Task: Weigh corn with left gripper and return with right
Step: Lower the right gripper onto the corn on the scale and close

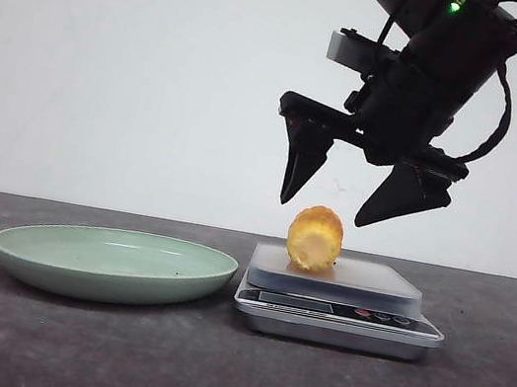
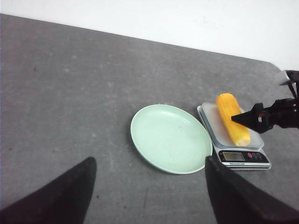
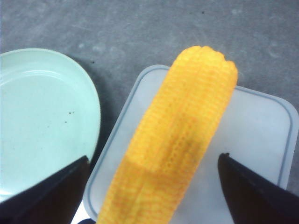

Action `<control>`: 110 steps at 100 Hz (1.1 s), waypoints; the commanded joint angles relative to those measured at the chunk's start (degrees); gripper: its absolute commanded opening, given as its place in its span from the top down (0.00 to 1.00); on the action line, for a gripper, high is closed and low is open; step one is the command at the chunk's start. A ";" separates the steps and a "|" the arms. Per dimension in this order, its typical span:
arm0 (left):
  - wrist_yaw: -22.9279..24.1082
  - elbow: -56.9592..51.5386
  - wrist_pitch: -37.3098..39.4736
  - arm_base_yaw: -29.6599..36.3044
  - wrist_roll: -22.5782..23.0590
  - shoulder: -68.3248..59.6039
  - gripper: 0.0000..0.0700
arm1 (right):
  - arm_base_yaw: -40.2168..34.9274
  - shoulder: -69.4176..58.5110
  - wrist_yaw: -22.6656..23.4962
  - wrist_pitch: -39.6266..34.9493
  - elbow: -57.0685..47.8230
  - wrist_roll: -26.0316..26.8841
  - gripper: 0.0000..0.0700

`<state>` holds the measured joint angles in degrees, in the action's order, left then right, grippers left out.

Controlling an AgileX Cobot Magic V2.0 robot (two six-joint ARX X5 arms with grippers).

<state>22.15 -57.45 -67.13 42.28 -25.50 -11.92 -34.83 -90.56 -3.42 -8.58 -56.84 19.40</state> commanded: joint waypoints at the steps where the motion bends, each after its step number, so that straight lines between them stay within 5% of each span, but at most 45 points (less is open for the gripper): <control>1: -0.17 -0.57 -0.11 0.52 0.37 -0.04 0.38 | -0.39 -0.83 -0.96 0.59 -1.03 1.25 0.28; 58: 0.09 -0.57 -1.05 0.52 0.35 -0.04 0.38 | 0.02 -3.34 0.35 0.70 -1.03 3.50 0.28; 84: 0.09 -0.57 -1.09 0.52 0.37 -0.04 0.38 | 0.31 -3.54 0.31 0.48 -1.03 4.50 0.41; 96: 0.09 -0.57 -1.09 0.52 0.42 -0.04 0.38 | 0.37 -4.26 0.42 0.39 -1.03 5.95 0.59; 108: 0.11 -0.57 -1.05 0.52 0.59 -0.04 0.38 | 0.26 -4.59 0.46 -0.02 -1.03 6.19 1.00; 110: 0.11 -0.57 -1.05 0.52 0.59 -0.02 0.38 | 0.11 -4.59 0.39 -0.02 -1.03 6.16 1.00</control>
<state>22.20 -57.45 -68.64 42.28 -25.47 -11.92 -34.13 -93.58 -2.96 -8.36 -56.93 24.56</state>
